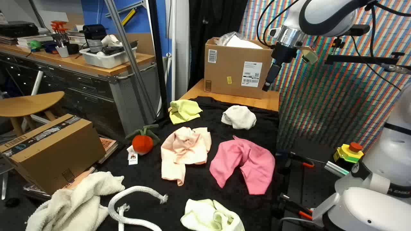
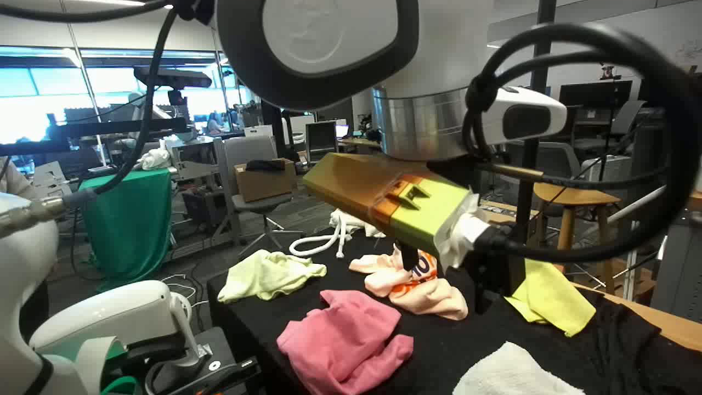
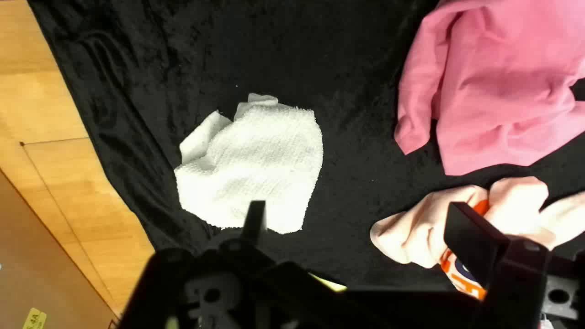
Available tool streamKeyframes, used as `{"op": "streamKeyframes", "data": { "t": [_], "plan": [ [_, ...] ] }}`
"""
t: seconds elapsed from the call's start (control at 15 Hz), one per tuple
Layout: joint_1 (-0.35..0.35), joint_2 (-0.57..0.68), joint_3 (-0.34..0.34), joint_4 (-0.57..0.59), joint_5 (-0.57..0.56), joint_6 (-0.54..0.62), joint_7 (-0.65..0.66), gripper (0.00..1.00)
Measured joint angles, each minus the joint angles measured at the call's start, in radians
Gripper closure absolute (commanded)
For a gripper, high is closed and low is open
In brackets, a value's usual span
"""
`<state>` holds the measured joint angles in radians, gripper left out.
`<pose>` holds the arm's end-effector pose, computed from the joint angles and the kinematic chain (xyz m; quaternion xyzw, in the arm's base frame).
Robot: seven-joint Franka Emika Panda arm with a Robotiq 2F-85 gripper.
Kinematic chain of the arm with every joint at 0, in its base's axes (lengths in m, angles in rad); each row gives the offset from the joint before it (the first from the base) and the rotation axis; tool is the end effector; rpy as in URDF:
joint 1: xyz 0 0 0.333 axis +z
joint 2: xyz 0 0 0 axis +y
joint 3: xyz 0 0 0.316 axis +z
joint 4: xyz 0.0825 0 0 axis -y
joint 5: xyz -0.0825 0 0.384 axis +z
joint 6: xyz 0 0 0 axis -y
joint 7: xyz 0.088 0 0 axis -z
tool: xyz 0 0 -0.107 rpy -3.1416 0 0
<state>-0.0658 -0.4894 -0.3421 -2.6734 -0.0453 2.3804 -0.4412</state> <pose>0.3640 -0.1531 0.3989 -0.9934 -0.0434 -0.1042 0.0226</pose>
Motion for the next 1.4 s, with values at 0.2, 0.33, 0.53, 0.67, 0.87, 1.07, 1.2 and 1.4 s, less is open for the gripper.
{"op": "streamKeyframes", "data": {
  "t": [0.2, 0.33, 0.53, 0.67, 0.87, 1.07, 1.2, 1.4],
  "plan": [
    [0.0, 0.0, 0.0, 0.001, 0.0, 0.0, 0.0, 0.0],
    [0.0, 0.0, 0.0, 0.001, 0.0, 0.0, 0.0, 0.0],
    [-0.001, 0.006, 0.008, 0.0, 0.0, 0.0, 0.0, 0.0],
    [0.0, 0.013, 0.022, 0.001, 0.0, 0.0, 0.0, 0.0],
    [0.004, 0.026, 0.064, 0.011, 0.0, 0.0, 0.002, 0.0],
    [0.023, 0.045, 0.118, 0.033, 0.0, 0.0, 0.01, 0.0],
    [0.045, 0.065, 0.155, 0.053, 0.0, 0.0, 0.017, 0.0],
    [0.089, 0.106, 0.209, 0.089, 0.001, 0.0, 0.03, 0.0]
  ]
}}
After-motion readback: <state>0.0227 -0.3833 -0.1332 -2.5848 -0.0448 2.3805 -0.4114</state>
